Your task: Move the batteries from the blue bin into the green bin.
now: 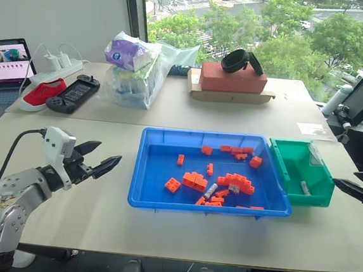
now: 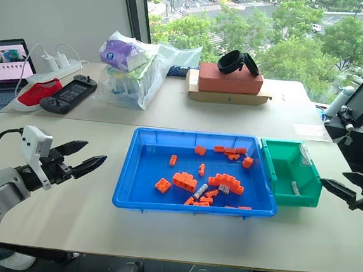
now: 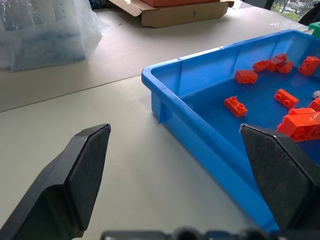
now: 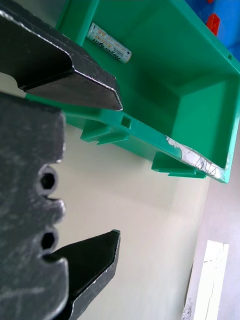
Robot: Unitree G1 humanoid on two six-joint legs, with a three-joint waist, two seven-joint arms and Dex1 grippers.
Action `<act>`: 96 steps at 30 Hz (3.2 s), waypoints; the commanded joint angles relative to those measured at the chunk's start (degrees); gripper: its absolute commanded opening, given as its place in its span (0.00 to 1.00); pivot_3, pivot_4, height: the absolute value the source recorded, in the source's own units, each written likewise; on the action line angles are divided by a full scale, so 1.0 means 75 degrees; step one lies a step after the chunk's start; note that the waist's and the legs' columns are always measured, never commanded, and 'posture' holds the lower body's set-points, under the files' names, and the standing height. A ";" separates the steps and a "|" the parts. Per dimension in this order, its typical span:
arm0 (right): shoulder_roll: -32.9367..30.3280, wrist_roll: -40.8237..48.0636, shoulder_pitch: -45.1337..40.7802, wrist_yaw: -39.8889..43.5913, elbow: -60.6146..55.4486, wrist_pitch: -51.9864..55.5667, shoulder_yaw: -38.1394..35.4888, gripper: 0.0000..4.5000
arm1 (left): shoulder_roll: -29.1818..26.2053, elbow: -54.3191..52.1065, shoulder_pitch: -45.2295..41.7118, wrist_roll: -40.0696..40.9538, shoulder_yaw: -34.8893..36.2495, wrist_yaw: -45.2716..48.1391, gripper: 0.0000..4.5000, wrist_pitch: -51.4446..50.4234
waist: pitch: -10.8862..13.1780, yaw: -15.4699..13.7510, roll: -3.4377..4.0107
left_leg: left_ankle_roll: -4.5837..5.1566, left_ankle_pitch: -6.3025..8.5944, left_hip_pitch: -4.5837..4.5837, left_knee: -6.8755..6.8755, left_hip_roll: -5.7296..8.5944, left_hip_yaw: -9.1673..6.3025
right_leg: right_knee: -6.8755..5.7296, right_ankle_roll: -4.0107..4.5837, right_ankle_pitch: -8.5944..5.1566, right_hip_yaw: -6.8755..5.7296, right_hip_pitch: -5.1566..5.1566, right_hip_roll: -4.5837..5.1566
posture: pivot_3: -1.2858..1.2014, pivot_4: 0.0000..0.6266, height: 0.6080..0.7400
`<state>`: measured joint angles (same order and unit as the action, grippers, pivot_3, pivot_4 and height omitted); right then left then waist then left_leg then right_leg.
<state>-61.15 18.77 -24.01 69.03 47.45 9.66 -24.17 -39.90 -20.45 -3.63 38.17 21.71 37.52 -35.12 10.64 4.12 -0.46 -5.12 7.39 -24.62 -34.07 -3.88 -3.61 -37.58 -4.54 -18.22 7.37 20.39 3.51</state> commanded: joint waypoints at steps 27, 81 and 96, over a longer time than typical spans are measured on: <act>0.1670 -0.0545 -0.4508 0.1742 -0.6661 0.3517 0.5705 0.99 | -0.2091 -0.1666 -0.0835 0.2123 0.0523 0.1063 1.00 -0.1863 | 0.0052 -0.0120 -0.0073 | -0.0006 -0.0008 -0.0093 0.0012 -0.0009 0.0005 | -0.0066 0.0029 -0.0011 -0.0005 0.0138 -0.0004 | 0.52 0.24 1.00; 0.3176 -0.3645 -0.5334 -0.0494 -0.2556 0.1275 0.5963 0.54 | -0.2639 -0.2528 -0.1115 0.3222 -0.0075 0.0352 1.00 -0.2185 | 0.0056 -0.0046 -0.0086 | -0.0016 -0.0015 -0.0094 0.0019 -0.0013 0.0000 | -0.0073 0.0039 -0.0005 -0.0017 0.0147 -0.0005 | 0.52 0.24 1.00; 0.1086 -0.2210 -0.3506 0.2394 -0.5349 0.1825 0.5436 1.00 | -0.2630 -0.2031 -0.1779 0.3060 -0.0651 0.0669 1.00 -0.2077 | 0.0056 -0.0103 -0.0087 | -0.0016 -0.0015 -0.0091 0.0020 -0.0013 -0.0002 | -0.0067 0.0038 -0.0006 -0.0021 0.0139 -0.0005 | 0.52 0.24 1.00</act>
<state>-52.91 0.91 -51.77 86.32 10.98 23.81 17.28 -58.89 -35.88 -15.54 61.85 16.70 41.73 -51.47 11.06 3.34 -1.11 -5.24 7.28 -25.29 -33.94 -3.99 -3.62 -38.10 -4.26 -18.27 7.22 21.43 3.47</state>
